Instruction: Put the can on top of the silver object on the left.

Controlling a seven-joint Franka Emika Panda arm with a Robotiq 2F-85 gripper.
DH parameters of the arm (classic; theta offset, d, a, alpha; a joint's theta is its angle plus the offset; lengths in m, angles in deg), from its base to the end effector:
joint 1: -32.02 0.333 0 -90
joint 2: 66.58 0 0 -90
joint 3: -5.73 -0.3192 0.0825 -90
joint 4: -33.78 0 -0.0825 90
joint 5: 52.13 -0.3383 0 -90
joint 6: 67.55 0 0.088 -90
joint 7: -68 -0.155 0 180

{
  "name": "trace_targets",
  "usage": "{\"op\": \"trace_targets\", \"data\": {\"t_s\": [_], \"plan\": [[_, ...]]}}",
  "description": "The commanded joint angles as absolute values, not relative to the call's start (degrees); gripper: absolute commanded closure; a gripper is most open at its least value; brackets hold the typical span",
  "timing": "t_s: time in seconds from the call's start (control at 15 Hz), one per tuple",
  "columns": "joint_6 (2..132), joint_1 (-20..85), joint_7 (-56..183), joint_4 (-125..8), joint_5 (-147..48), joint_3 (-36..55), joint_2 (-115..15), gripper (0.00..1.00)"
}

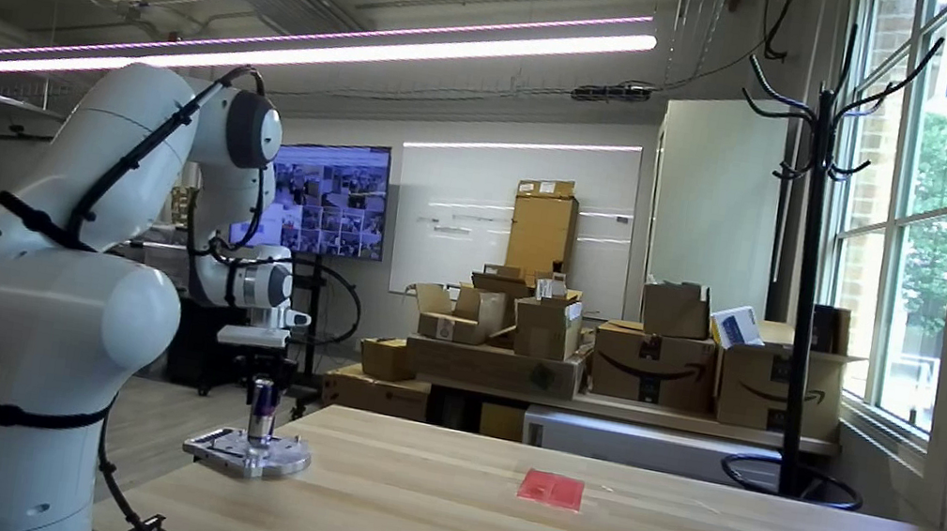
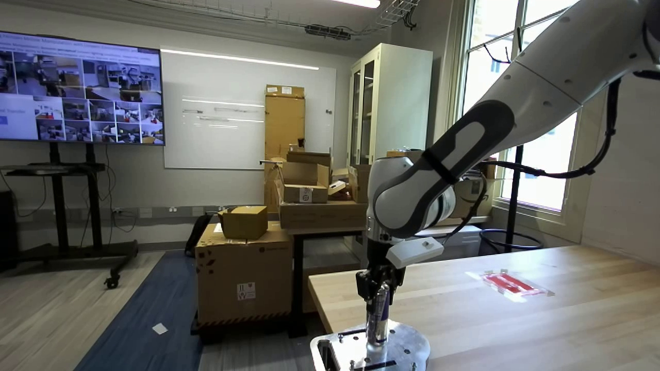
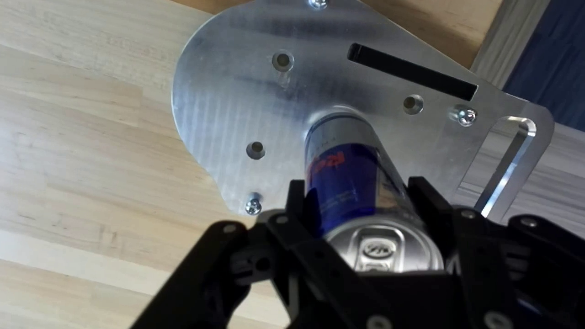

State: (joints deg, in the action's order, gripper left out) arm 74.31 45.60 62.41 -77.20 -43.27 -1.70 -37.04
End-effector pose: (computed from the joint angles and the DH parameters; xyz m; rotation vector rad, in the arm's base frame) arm 0.5626 0.2093 0.2108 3.0616 0.5758 0.0582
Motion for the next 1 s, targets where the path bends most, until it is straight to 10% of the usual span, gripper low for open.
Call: {"op": "trace_targets", "data": {"t_s": [0.0, 0.73, 0.8, 0.93], "plan": [[73.36, 46.23, 63.37, -73.82, -43.02, -0.95, -34.99, 0.66], [72.64, 46.28, 62.59, -75.76, -43.02, -0.48, -38.03, 0.67], [71.89, 46.05, 62.80, -76.54, -43.49, -0.79, -39.50, 0.17], [68.91, 46.35, 62.94, -79.35, -43.14, -1.14, -44.84, 0.09]]}}
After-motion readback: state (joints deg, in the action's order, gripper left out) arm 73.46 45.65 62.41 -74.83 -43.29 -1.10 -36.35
